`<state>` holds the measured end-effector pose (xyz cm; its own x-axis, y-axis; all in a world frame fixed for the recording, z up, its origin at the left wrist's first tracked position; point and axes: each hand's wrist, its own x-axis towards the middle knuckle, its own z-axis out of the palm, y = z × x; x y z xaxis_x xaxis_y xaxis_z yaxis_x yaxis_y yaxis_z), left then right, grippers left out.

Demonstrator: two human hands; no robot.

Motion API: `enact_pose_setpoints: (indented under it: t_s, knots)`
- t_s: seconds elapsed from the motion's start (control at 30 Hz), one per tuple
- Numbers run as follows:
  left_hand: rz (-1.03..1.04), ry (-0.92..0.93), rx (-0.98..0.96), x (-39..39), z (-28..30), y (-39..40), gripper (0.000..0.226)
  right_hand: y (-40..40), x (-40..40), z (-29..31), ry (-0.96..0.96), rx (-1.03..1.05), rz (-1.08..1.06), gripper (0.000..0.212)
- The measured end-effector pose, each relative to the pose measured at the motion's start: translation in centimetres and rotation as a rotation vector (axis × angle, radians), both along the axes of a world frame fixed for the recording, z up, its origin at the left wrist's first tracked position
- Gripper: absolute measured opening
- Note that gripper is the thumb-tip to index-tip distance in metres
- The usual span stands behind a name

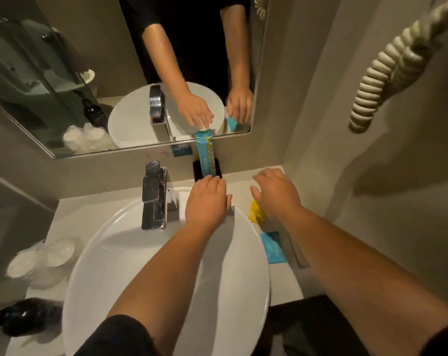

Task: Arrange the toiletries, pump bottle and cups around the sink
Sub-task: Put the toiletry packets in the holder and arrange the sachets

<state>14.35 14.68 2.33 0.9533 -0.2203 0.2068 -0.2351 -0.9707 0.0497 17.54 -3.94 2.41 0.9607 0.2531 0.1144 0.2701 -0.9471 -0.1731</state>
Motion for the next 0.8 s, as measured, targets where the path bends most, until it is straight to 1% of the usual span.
enact_pose_setpoints:
  t_s: [0.07,0.13,0.2,0.27,0.5,0.6,0.73,0.8]
  knots:
    - [-0.107,0.024,0.057,-1.3,-0.2,-1.1,0.036,-1.8,-2.6,-0.2,0.024,-0.073,-0.022,0.039]
    - [-0.195,0.041,0.095,-2.7,-0.5,-2.5,0.041,-3.4,-5.2,-0.5,0.059,-0.097,-0.052,0.038]
    - [-0.278,0.063,0.103,-4.0,-1.0,-4.1,0.046,-4.9,-7.9,-0.9,0.084,-0.113,-0.086,0.038]
    - [-0.316,0.098,0.099,-5.1,-1.6,-5.5,0.050,-6.0,-10.1,-1.4,0.094,-0.130,-0.099,0.038]
    - [-0.449,0.128,0.131,-7.1,-2.7,-10.1,0.038,-8.7,-14.9,-1.8,0.186,-0.125,-0.224,0.037]
    - [-0.434,0.192,0.111,-7.3,-3.0,-11.9,0.036,-8.9,-15.3,-2.4,0.222,-0.084,-0.275,0.034]
    - [-0.296,0.384,0.016,-7.3,-3.7,-14.3,0.035,-8.3,-14.6,-3.3,0.271,0.001,-0.392,0.028]
    - [-0.200,0.489,-0.068,-7.1,-4.2,-15.3,0.033,-8.1,-14.0,-3.8,0.318,0.052,-0.443,0.024]
